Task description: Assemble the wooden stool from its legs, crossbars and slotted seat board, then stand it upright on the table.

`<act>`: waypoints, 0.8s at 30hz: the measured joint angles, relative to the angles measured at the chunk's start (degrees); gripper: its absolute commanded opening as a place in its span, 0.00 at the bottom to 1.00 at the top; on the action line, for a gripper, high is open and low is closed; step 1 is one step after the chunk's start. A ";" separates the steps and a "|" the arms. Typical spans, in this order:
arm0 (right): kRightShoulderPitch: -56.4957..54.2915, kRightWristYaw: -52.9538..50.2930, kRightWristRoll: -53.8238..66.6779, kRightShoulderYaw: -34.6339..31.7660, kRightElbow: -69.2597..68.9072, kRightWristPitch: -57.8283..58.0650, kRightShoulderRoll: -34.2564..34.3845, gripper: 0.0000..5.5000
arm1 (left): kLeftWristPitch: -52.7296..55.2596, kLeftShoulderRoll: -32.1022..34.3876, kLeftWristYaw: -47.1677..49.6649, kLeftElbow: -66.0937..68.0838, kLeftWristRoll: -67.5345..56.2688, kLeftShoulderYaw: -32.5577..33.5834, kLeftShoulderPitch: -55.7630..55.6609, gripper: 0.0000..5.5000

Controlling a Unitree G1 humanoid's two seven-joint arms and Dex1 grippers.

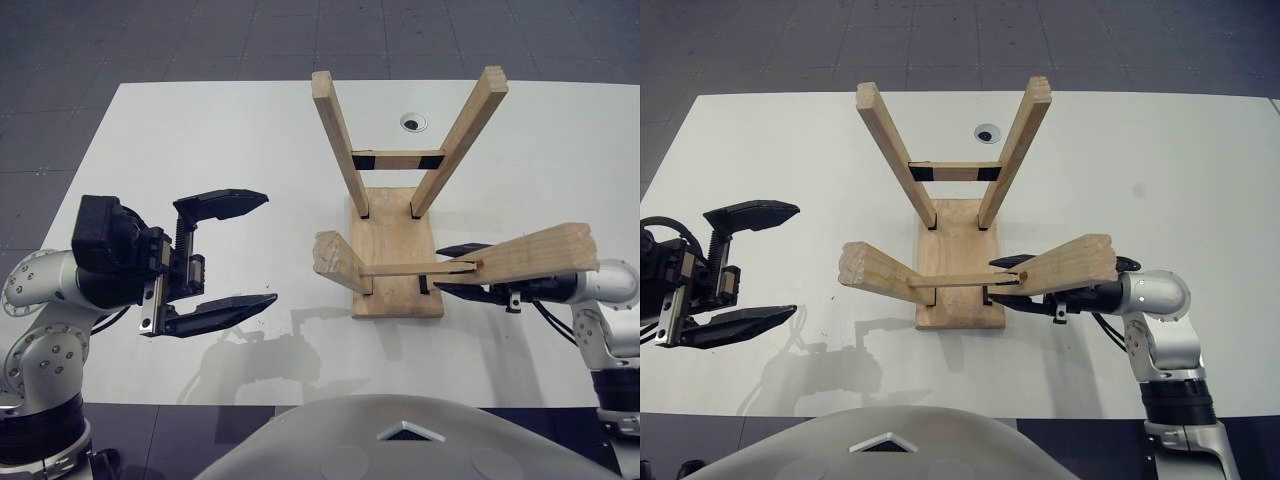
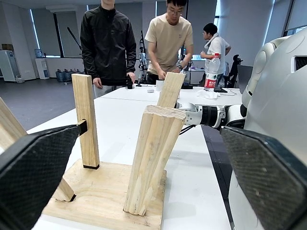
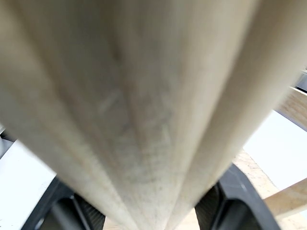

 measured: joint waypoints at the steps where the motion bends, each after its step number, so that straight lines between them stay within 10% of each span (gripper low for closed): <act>1: 0.28 -0.20 0.05 -0.07 -0.16 0.10 -0.02 0.38 | 0.00 0.00 0.00 0.00 0.00 0.00 0.00 1.00; 24: 1.23 -2.11 0.30 -0.16 -2.08 0.84 -0.14 0.38 | 0.00 0.00 0.36 -0.07 -0.09 0.44 0.03 1.00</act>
